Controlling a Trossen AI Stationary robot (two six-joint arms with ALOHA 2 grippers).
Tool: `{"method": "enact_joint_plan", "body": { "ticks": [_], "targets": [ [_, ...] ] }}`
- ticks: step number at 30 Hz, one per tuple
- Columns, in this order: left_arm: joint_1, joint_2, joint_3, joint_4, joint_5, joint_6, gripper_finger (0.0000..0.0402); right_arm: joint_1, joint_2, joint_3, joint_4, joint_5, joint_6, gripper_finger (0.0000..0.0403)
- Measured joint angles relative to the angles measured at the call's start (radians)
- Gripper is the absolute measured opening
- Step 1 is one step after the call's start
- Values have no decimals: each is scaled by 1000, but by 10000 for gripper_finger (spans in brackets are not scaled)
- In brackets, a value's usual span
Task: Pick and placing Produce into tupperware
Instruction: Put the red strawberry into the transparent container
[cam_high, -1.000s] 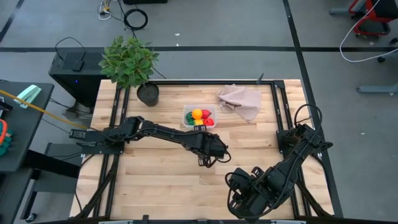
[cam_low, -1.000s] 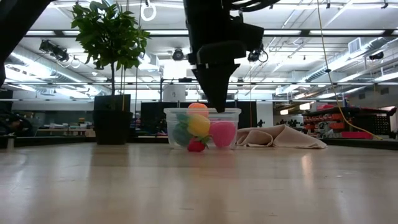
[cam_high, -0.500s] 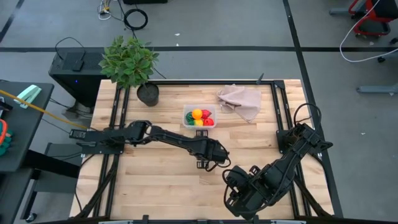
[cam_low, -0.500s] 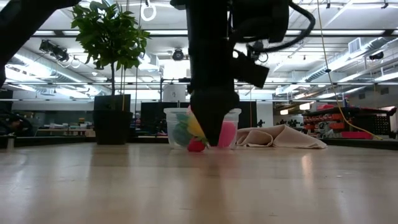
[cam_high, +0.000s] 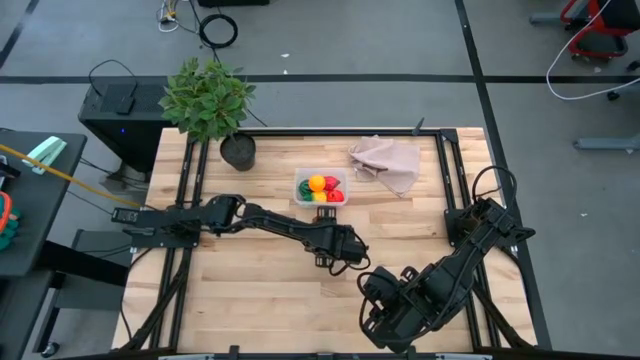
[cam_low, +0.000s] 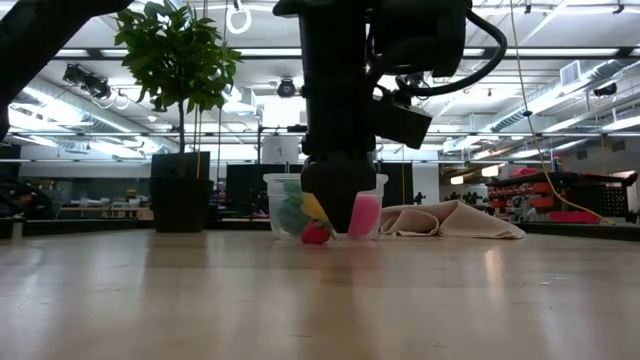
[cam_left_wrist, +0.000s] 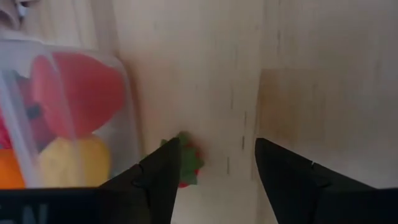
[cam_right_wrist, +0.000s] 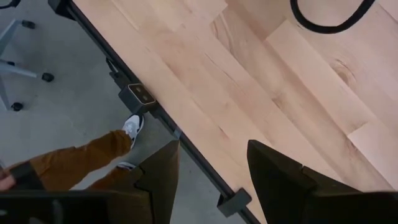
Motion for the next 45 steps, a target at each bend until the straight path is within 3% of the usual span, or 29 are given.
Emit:
{"method": "enact_joint_plan", "body": {
  "ticks": [8,19,26,45],
  "targets": [
    [2,0,0,0,-109,2,188,-5,0,0,0,-2,-2,195],
    [29,0,0,9,-81,-6,149,-6,0,0,0,-4,-2,195],
    [50,0,0,8,11,-29,126,-6,0,0,1,-4,-2,195],
    [66,0,-2,7,56,-27,125,-6,0,0,9,-4,1,195]
  ]
}}
